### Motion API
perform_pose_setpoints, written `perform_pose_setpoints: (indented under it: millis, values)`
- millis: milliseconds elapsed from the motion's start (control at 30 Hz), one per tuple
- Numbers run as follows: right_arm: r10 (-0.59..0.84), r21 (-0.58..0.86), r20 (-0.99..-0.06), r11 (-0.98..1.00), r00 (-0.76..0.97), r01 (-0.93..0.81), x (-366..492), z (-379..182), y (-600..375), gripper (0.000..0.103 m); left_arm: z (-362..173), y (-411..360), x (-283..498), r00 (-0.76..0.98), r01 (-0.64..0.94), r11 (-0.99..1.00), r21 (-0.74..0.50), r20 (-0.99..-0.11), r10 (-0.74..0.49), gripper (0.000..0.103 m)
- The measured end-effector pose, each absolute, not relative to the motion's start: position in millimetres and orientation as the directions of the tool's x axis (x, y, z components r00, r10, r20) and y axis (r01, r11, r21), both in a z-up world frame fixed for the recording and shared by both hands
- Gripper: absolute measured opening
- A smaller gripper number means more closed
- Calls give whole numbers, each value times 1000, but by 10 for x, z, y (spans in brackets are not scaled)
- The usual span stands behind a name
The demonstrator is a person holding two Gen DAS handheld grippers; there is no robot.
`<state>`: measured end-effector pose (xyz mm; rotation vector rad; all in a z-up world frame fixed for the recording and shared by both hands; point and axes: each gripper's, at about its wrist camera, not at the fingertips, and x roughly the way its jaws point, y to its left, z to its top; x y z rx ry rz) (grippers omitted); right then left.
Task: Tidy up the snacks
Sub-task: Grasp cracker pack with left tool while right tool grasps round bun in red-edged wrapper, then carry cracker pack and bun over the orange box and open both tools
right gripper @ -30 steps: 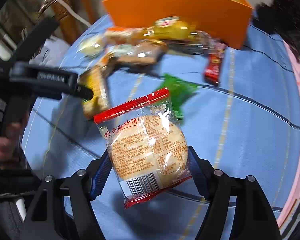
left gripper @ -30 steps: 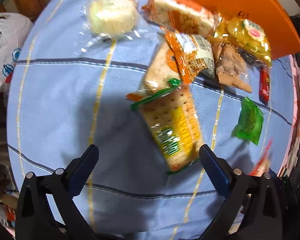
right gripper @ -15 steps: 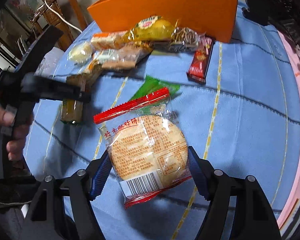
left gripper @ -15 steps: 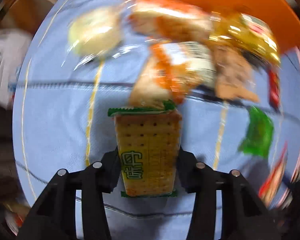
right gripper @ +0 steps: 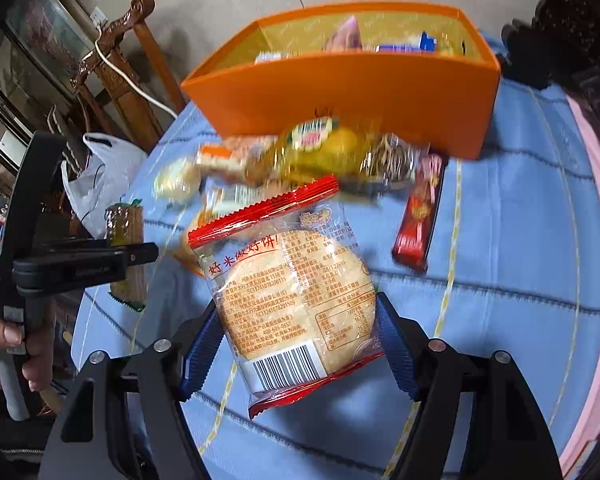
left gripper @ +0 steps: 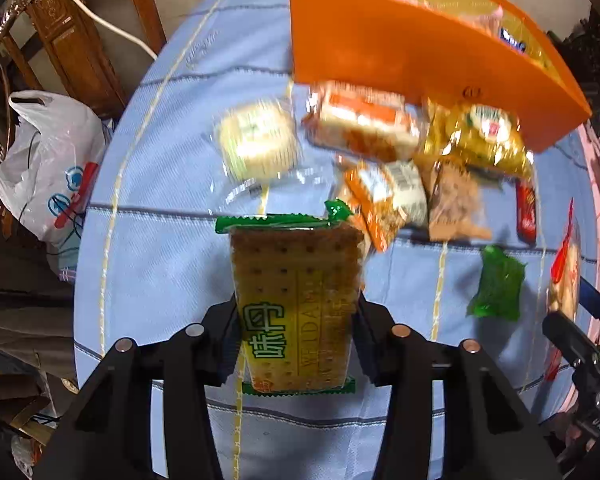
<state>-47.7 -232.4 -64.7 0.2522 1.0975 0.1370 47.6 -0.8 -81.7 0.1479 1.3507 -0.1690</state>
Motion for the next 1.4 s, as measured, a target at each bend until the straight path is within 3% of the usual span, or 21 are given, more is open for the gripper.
perform_pose_setpoints:
  millis: [733,1100,1167,1200,1233,1400]
  values:
    - [114,265,-736,956,667,129,793,183,-3028,74,227,-677,1738,423,287,957,-45,-890,-169,46]
    - [80,297,-760,926,645,235,1369,-85,-3242,75,-31,-1114,2507,416,273,958,-86,-888,-198,46]
    - [69,297,-766,920,640,256,1426,-147,-3257,78,-159,-1167,2573,407,270,959,-87,-892,-196,57]
    - [61,297,-766,916,640,269,1457,-182,-3262,83,-210,-1189,2588,410,264,962,-68,-895,-175,81]
    - [56,298,-770,913,636,280,1480,-215,-3267,83,-255,-1209,2593,419,253,967,-32,-897,-139,94]
    - [78,333,-770,896,633,294,1409,-324,-3248,87,-292,-1240,2478,449,302,953,25,-885,-120,98]
